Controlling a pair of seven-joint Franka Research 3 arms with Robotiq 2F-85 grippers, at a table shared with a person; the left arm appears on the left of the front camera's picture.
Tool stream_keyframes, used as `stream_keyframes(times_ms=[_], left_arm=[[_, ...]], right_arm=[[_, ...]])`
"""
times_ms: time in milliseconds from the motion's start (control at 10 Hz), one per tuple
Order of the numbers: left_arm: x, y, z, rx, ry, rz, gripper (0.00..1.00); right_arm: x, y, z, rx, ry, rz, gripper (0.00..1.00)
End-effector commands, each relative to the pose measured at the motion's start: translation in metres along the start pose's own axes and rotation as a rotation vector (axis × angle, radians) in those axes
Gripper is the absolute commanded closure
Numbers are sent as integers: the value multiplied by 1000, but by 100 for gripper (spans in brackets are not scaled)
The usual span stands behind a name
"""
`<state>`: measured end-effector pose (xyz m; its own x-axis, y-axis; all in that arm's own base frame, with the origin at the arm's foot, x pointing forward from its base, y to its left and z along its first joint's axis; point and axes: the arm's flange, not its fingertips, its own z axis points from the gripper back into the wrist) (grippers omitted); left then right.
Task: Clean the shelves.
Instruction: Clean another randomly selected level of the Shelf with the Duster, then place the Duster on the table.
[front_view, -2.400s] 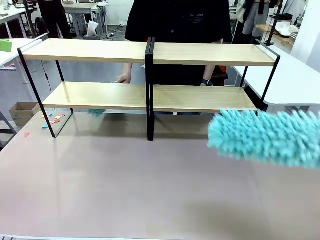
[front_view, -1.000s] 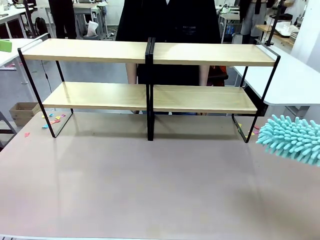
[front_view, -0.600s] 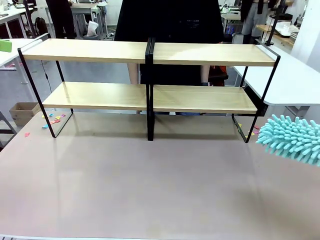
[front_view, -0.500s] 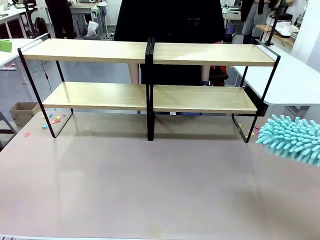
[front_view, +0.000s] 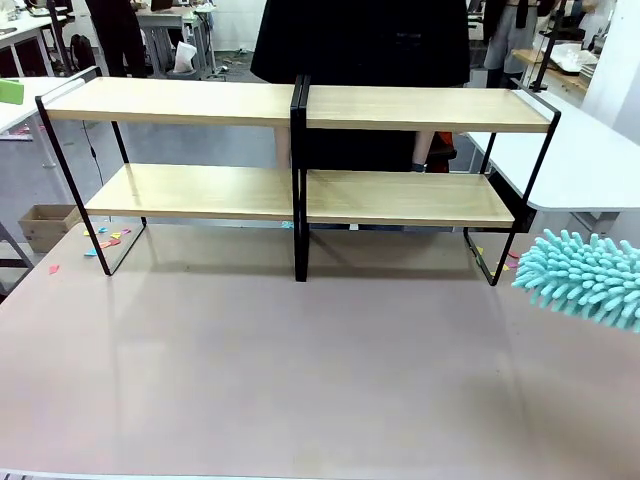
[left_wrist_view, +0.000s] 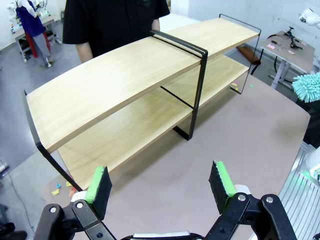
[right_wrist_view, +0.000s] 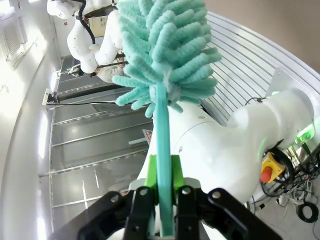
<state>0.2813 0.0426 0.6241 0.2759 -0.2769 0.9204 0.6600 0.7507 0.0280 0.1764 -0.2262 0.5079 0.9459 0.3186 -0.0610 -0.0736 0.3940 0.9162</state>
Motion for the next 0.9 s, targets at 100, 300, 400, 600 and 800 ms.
stream_keyframes(times_ms=[100,300,400,600,800], left_arm=[[0,0,0,-4,3,-1,0],[0,0,0,-4,3,-1,0],[0,0,0,-4,3,-1,0],[0,0,0,-4,3,-1,0],[0,0,0,-4,3,-1,0]], right_arm=[[0,0,1,-8,6,17,88],[0,0,1,-8,6,17,88],[0,0,1,-8,6,17,88],[0,0,1,-8,6,17,88],[0,0,1,-8,6,17,88]])
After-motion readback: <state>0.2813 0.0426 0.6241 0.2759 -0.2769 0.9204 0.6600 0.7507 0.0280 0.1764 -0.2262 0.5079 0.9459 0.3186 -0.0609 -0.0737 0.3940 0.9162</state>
